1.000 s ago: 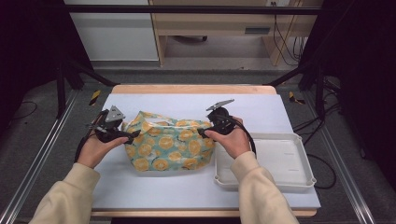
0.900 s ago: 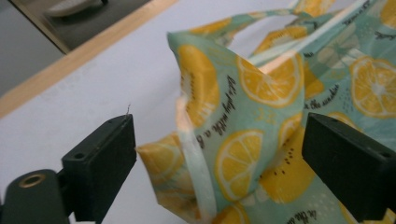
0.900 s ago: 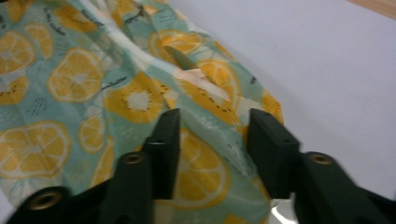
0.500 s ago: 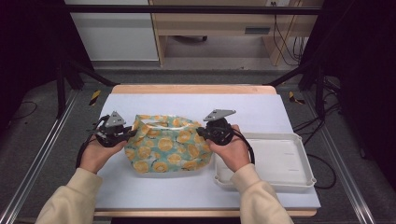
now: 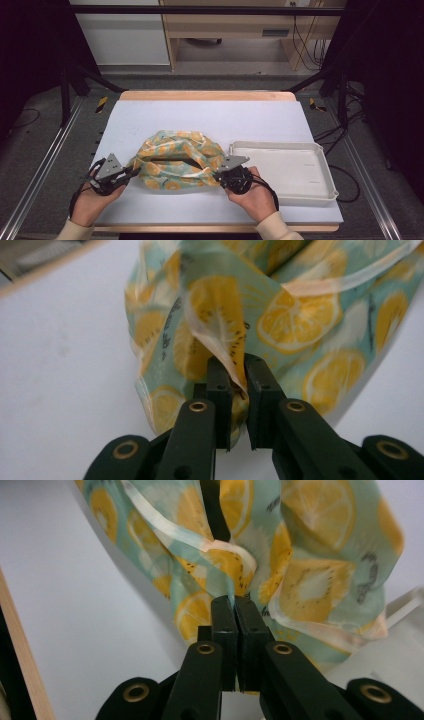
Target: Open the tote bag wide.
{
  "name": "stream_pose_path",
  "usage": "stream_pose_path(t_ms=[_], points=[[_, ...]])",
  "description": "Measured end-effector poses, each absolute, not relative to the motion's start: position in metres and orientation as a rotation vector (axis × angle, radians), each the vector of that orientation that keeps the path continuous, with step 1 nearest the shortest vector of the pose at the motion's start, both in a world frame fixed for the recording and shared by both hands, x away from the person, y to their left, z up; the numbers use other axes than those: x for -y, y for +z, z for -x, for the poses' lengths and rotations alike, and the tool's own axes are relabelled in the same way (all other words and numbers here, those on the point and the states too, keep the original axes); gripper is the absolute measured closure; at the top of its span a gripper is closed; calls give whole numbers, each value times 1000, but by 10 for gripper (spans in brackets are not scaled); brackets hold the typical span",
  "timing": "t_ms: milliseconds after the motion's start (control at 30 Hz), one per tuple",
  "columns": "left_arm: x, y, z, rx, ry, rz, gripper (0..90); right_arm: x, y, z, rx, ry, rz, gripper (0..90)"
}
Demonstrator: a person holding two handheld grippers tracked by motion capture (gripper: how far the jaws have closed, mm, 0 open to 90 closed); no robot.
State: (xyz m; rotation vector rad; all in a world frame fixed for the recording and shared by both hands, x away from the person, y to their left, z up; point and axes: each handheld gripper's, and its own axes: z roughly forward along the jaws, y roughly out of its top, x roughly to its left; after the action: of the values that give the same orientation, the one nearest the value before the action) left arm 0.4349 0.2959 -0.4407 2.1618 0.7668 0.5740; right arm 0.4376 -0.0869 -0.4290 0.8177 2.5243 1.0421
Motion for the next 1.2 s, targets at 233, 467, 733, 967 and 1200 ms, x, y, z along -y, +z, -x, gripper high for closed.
stream_pose_path(t_ms=[233,467,733,967,1200], points=[[-299,-447,-434,-781,585,-2142,842,85,-420,-436,-2521,1084,-802,627],[-299,-449,-435,-785,598,-2149,847,90,-385,-446,-2469,1165,-805,352],[-297,-449,-434,-770,604,-2149,850,55,-370,-480,-2482,1172,-781,414],[-299,-447,-433,-765,606,-2142,851,20,-394,-509,-2587,1010,-799,633],[-296,-447,-433,-753,620,-2163,850,26,-383,-493,-2555,1100,-745,881]])
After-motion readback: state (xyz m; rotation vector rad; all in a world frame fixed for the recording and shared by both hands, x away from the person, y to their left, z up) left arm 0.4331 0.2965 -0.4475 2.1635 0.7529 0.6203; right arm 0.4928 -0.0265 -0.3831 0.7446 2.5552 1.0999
